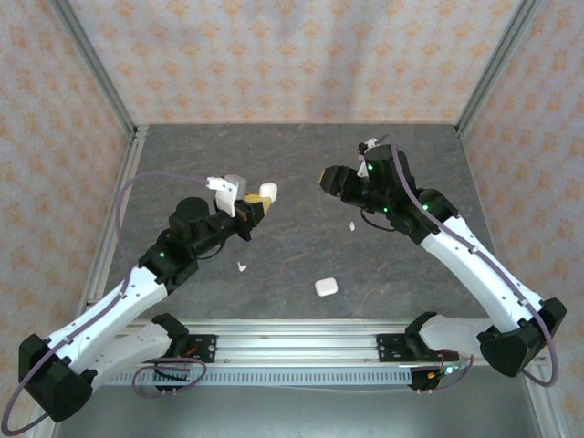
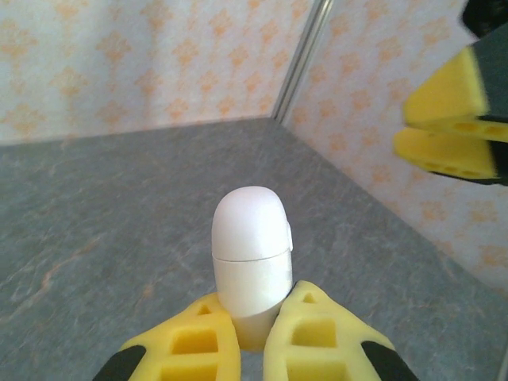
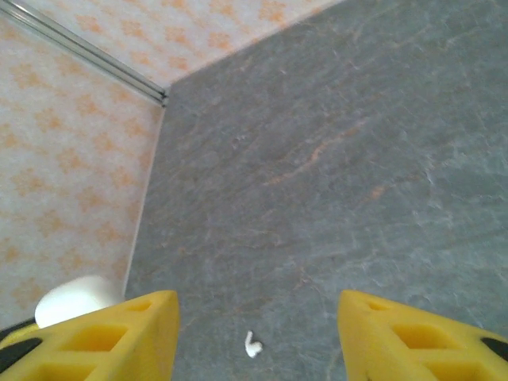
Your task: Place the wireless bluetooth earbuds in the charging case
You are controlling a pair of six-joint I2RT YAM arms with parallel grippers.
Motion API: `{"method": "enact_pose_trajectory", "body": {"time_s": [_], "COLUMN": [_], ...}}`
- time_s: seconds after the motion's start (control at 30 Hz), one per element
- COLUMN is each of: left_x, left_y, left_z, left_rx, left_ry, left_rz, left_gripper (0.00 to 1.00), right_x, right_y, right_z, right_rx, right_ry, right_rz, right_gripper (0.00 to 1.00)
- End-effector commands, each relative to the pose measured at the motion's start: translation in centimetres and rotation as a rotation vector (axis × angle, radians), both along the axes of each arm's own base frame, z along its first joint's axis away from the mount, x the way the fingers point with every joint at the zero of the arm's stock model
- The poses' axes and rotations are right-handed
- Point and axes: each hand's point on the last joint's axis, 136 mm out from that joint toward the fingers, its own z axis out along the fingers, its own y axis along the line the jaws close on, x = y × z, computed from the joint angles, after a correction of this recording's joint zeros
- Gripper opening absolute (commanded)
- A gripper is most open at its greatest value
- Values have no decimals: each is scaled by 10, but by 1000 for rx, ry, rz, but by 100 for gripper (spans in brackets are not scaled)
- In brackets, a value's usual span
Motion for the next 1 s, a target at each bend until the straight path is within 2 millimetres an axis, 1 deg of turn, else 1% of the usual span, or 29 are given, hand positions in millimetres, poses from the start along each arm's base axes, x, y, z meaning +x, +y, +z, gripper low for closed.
{"method": "enact_pose_trajectory", "body": {"time_s": [0.0,0.17,0.2,0.3,0.37,0.4,0.43,0.53,0.63,0.7,0.8,0.87,0.97], "left_x": [16,44,51,72,85,90,95,108,116,120,122,122,119], "left_y": [7,-1,-2,0,1,2,2,4,8,13,19,23,32], "left_z": [-26,-51,-57,-74,-84,-90,-97,-120,-146,-162,-186,-205,-226], "left_rx": [73,104,104,78,48,38,30,30,58,58,57,73,109], "left_ry": [91,205,226,302,352,378,407,491,563,608,682,745,837], "left_rz": [76,104,109,137,143,146,145,141,131,134,142,158,203], "left_gripper": [0,0,0,0,0,0,0,0,0,0,0,2,3], "right_x": [-17,-45,-53,-69,-79,-83,-86,-96,-107,-113,-122,-127,-129], "right_y": [-17,-25,-28,-32,-29,-27,-25,-20,-10,-7,-7,-8,-10], "right_z": [-52,-120,-125,-153,-170,-175,-186,-201,-210,-217,-228,-235,-239], "right_rx": [-105,-158,-167,-236,-261,-265,-288,-324,-347,-373,-421,-459,-487], "right_ry": [156,353,361,411,443,455,481,514,529,549,590,617,636], "right_rz": [-34,-40,-41,-44,-27,-19,-14,8,56,77,101,111,115], "right_gripper": [55,52,52,52,51,51,51,53,60,64,67,69,71]}}
